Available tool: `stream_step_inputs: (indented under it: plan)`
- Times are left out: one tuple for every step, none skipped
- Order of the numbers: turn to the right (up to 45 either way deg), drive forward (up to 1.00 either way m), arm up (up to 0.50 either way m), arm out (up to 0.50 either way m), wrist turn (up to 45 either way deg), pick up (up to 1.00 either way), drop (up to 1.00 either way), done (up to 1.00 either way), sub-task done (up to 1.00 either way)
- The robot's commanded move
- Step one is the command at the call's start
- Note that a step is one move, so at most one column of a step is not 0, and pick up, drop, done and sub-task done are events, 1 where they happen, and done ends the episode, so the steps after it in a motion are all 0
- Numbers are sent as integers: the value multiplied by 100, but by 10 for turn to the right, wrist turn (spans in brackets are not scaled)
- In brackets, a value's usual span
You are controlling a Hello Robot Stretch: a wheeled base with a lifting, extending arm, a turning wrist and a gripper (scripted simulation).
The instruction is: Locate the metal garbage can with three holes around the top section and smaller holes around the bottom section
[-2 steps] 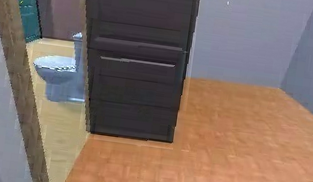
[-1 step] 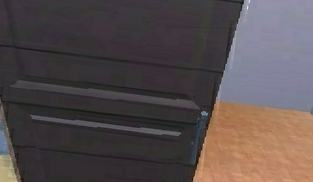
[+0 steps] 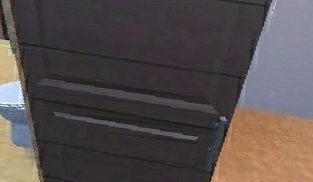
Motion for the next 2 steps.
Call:
stream_step_inputs:
  plan:
    - [0,5,0,0,0,0,0,0,0]
    - [-450,0,0,0,0,0,0,0,0]
